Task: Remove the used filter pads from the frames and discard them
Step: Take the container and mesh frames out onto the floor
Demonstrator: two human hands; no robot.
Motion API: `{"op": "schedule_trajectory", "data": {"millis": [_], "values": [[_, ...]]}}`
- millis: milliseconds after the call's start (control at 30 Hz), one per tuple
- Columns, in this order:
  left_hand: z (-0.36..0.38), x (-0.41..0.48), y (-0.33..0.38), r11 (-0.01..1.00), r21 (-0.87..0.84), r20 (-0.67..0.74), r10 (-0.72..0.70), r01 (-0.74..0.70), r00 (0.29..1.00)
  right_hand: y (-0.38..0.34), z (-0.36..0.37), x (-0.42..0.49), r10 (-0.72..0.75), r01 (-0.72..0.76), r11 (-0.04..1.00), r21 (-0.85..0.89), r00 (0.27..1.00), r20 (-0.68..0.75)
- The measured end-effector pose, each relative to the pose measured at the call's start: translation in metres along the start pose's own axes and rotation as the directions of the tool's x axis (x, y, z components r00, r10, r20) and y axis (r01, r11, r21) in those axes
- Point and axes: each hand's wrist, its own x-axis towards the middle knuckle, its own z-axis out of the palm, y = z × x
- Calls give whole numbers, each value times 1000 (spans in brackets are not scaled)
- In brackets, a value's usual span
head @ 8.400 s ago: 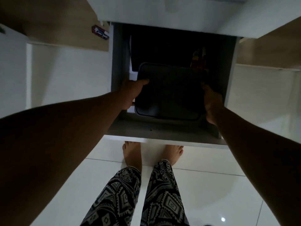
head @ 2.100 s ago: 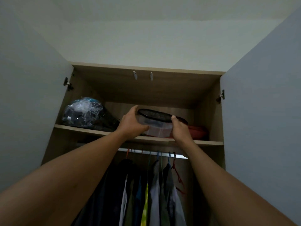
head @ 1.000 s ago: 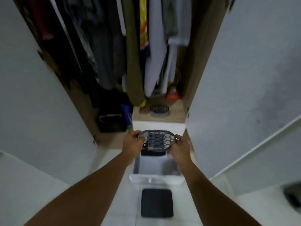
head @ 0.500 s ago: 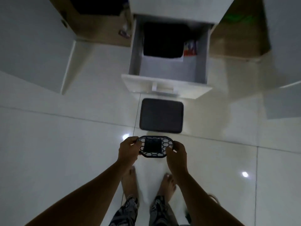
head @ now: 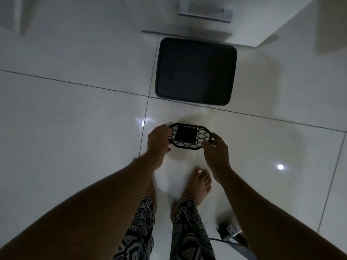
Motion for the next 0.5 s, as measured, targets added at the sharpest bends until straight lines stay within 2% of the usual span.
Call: {"op": "schedule_trajectory", "data": {"millis": [267,433,500], "values": [[13,23,16,1000,-13,-8,27,-27,1000,-17,-1,25,-25,26,1000,-9,995,98],[17,24,20,1000,-14,6,-11,11,1000,-24,-2,28,-60,62,998,-10,987,147],[16,22,22,1000,-4,-1,-12,12,1000,-26,-3,25,-30,35,999,-29,987,158]]}}
